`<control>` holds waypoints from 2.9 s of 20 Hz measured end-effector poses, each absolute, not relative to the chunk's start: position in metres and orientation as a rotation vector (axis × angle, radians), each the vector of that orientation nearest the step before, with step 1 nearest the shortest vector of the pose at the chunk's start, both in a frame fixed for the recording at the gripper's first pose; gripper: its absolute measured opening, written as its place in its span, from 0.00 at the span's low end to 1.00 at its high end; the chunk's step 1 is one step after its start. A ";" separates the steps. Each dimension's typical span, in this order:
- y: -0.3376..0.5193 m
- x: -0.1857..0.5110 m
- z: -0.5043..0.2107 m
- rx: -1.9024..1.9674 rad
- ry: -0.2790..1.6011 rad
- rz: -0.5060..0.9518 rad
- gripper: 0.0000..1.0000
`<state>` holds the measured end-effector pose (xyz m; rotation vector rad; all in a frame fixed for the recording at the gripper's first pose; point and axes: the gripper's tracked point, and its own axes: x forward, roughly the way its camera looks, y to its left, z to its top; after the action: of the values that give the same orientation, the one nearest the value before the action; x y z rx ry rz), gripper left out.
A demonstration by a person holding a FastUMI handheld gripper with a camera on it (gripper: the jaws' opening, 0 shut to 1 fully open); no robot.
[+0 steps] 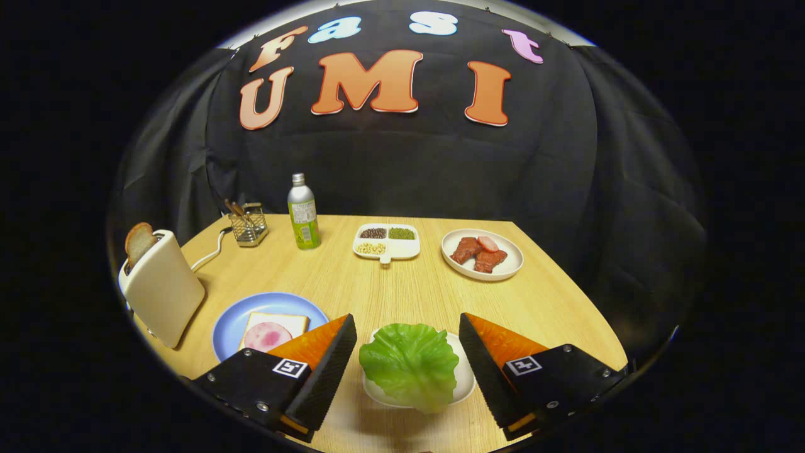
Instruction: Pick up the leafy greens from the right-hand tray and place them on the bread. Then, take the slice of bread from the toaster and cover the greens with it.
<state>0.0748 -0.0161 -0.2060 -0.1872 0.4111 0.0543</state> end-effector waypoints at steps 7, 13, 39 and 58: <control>-0.031 0.081 -0.262 -0.178 0.552 0.043 0.99; -0.034 0.078 -0.297 -0.148 0.639 0.046 0.99; -0.040 0.071 -0.308 -0.145 0.698 -0.008 0.04; 0.101 0.053 -0.223 -0.125 0.569 0.247 0.02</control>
<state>0.0527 0.1015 -0.2228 -0.1253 0.5686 0.2472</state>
